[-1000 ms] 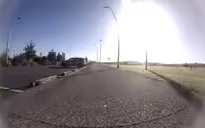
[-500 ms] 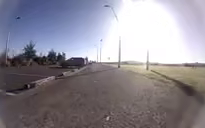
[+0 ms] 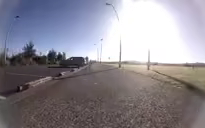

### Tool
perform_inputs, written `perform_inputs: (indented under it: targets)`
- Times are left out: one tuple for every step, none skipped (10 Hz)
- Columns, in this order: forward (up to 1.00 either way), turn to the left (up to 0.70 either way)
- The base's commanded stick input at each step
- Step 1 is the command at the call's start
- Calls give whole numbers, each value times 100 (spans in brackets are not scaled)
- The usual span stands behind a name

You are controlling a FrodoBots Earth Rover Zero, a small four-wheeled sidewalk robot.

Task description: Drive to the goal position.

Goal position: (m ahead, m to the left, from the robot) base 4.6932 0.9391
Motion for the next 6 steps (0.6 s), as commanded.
perform_inputs:
  targets:
    - [70,0]
    - [70,0]
    - [70,0]
    - [70,0]
    - [70,0]
    - [70,0]
